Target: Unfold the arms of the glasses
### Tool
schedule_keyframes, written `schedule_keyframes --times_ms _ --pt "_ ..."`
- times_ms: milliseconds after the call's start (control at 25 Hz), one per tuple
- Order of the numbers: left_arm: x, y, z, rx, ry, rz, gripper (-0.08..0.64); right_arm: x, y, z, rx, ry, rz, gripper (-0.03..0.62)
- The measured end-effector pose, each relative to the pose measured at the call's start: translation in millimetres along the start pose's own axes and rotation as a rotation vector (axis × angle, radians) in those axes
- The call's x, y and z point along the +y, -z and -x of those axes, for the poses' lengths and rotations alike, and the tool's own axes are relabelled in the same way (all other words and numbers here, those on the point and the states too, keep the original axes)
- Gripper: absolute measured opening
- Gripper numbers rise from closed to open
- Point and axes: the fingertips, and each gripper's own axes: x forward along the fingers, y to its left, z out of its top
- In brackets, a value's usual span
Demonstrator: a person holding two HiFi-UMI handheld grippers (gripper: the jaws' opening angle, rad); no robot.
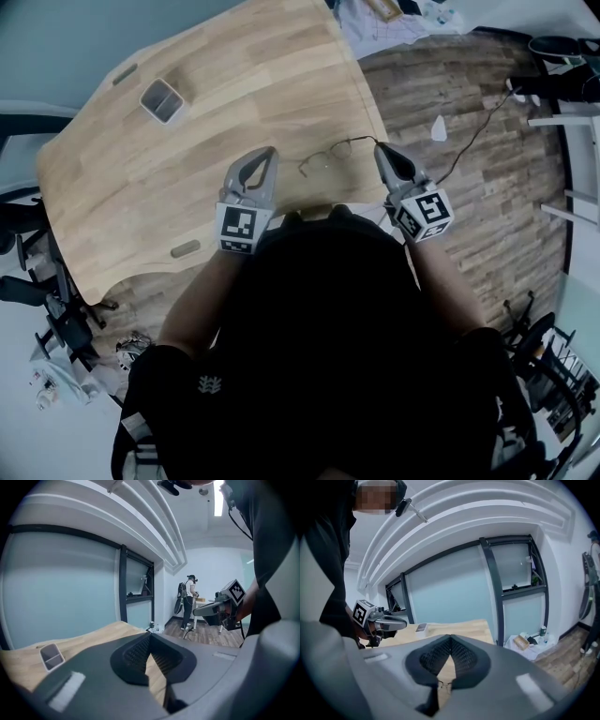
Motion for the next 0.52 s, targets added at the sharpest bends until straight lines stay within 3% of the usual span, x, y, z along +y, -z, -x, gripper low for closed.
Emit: schedule_keyframes --times_ms 520 --pt "-7.0 1.9 3.4 0.029 -0.018 -0.007 0.005 -3.6 0.7 10.1 -0.020 0.002 -0.003 0.000"
